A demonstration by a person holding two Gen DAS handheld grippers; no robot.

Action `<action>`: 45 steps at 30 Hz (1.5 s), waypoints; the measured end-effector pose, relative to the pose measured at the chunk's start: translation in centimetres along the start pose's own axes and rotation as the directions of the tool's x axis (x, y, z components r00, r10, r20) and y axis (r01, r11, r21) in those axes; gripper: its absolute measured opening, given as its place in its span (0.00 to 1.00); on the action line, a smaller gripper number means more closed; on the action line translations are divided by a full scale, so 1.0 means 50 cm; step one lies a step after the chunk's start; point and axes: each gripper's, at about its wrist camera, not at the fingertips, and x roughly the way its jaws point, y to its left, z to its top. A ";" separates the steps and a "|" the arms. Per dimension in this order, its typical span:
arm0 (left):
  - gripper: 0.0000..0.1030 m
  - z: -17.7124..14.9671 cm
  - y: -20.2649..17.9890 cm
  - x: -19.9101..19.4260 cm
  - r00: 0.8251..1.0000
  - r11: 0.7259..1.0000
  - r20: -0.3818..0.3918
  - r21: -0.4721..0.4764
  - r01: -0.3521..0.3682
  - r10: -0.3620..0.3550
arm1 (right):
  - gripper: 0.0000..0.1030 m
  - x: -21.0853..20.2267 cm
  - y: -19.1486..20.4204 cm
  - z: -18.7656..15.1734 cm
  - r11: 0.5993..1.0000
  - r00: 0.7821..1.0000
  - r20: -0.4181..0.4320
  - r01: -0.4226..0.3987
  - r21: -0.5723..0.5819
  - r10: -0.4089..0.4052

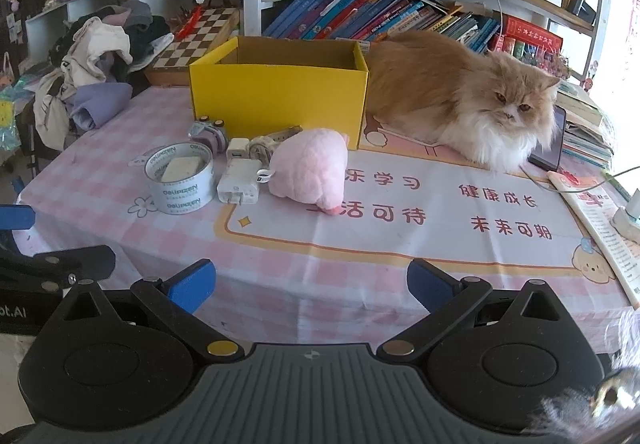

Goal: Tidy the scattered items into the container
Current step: 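Move both tools toward the items in front of the yellow box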

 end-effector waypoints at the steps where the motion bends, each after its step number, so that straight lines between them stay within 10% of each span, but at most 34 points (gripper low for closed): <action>1: 1.00 0.000 0.002 0.001 1.000 1.000 0.000 -0.002 -0.001 0.001 | 1.00 0.000 0.000 0.001 1.000 1.000 0.001 0.002 0.000 -0.002; 45: 1.00 0.001 0.024 -0.001 0.999 1.000 0.025 -0.013 -0.023 0.024 | 0.99 -0.004 0.014 0.013 1.000 1.000 0.007 0.000 -0.003 0.000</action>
